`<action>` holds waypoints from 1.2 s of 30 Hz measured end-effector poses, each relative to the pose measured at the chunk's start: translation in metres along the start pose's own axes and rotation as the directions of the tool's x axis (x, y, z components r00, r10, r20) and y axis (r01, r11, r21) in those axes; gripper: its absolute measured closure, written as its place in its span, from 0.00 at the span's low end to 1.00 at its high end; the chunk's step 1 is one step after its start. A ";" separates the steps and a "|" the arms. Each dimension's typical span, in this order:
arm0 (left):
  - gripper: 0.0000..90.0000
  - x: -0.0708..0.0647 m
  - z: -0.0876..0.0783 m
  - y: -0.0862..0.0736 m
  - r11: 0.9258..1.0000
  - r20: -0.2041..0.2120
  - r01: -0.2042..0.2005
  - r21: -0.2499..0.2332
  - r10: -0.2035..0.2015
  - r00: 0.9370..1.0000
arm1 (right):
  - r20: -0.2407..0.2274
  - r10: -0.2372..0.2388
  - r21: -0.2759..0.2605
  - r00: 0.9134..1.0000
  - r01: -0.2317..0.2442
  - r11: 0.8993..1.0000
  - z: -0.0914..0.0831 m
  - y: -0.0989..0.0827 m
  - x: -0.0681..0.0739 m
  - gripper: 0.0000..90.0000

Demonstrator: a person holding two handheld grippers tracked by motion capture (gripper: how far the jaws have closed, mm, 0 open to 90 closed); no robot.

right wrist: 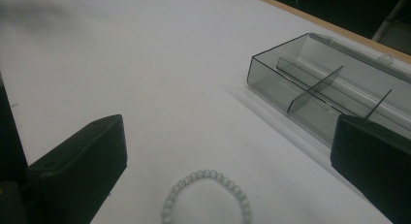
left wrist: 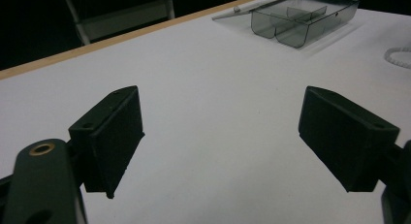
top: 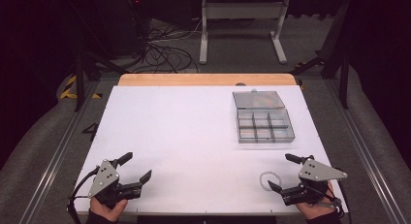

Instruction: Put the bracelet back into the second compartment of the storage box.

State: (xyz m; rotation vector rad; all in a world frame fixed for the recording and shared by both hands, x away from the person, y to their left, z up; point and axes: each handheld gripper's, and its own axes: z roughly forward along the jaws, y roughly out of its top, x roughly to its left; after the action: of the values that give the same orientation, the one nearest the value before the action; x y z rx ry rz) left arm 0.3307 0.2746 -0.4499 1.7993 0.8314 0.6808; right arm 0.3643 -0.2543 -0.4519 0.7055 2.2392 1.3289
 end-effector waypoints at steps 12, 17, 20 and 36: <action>0.19 -0.003 0.001 0.000 0.999 -0.019 -0.035 0.011 0.035 0.999 | -0.005 -0.007 0.006 1.000 0.007 1.000 0.001 0.001 0.002 0.00; 0.19 -0.004 0.001 0.001 0.999 -0.017 -0.035 0.009 0.035 0.999 | 0.000 -0.019 0.011 1.000 0.019 1.000 0.001 0.003 0.001 0.00; 0.19 -0.003 0.000 0.001 1.000 -0.005 -0.023 0.006 0.023 1.000 | -0.002 -0.013 0.012 1.000 0.013 1.000 0.001 0.004 0.000 0.01; 0.19 -0.002 0.000 0.001 1.000 -0.005 -0.010 0.008 0.010 1.000 | -0.016 0.007 0.035 1.000 -0.006 0.999 -0.002 0.019 -0.010 0.01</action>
State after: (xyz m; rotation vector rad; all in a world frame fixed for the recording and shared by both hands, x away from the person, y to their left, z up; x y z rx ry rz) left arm 0.3298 0.2724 -0.4498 1.8105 0.8302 0.6892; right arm 0.3752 -0.2543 -0.4329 0.7172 2.2794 1.3056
